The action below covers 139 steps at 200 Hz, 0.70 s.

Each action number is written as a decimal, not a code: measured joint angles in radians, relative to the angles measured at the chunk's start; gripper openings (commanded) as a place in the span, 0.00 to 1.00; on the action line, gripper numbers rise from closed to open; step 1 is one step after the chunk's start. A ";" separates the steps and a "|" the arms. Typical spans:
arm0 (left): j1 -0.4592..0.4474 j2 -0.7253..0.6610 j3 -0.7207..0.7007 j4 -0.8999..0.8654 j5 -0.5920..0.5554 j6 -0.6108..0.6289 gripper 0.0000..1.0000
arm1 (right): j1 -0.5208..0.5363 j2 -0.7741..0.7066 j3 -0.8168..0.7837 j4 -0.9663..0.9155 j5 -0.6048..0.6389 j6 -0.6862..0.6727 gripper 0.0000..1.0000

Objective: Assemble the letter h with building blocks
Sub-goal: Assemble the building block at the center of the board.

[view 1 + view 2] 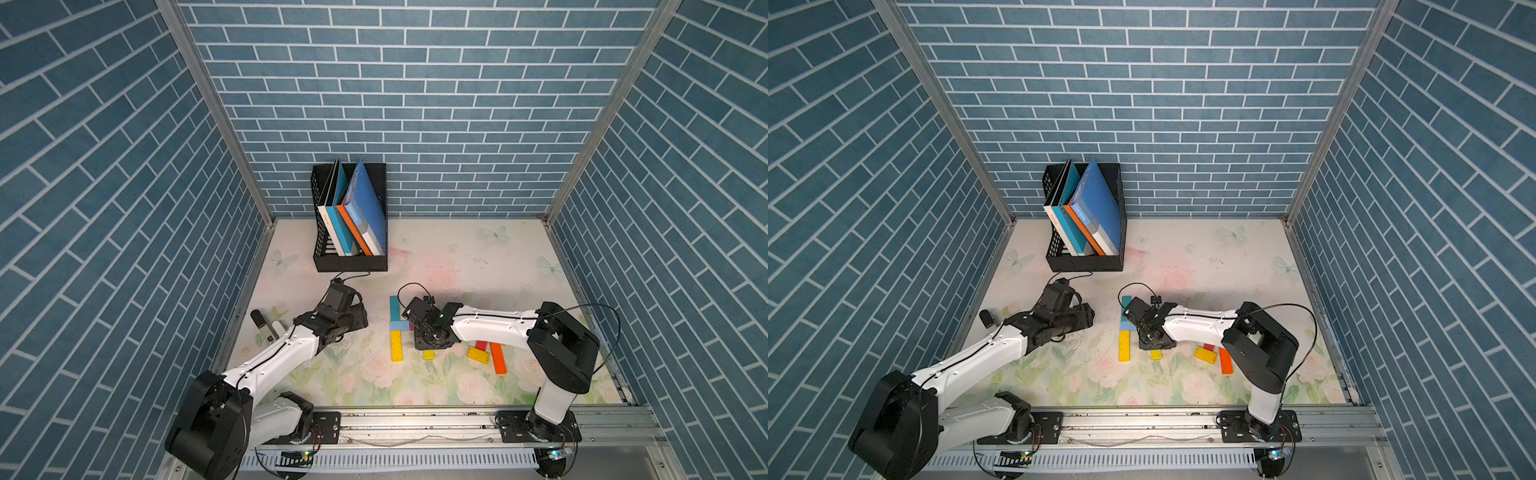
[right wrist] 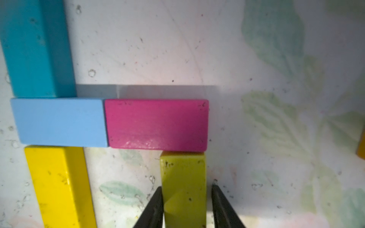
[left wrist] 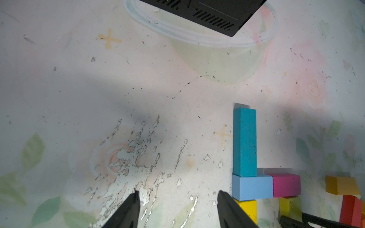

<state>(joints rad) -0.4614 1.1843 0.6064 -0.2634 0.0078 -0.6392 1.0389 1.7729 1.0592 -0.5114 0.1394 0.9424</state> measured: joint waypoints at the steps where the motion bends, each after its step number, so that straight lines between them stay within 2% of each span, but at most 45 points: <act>1: 0.000 0.000 0.000 0.000 0.000 0.000 0.68 | 0.000 0.000 0.000 0.000 0.000 0.000 0.40; 28: 0.000 0.000 0.000 0.000 0.001 0.000 0.68 | 0.000 0.001 0.000 0.000 0.000 0.001 0.41; 56: 0.000 0.000 0.000 0.000 0.001 0.000 0.68 | 0.000 0.002 0.000 0.013 -0.001 0.002 0.55; 69: 0.000 0.000 0.000 0.000 0.001 0.000 0.68 | 0.000 0.002 0.001 0.019 -0.001 0.001 0.58; 104: 0.000 -0.002 0.000 0.000 0.001 0.000 0.68 | 0.000 -0.016 0.002 0.001 0.021 0.000 0.61; 139: 0.000 -0.017 -0.003 0.000 0.001 0.000 0.68 | -0.031 -0.134 0.011 -0.025 0.051 -0.010 0.62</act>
<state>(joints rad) -0.4614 1.1675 0.6033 -0.2638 0.0086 -0.6388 1.0077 1.6386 1.0706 -0.5365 0.1905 0.9329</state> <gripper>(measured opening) 0.679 0.619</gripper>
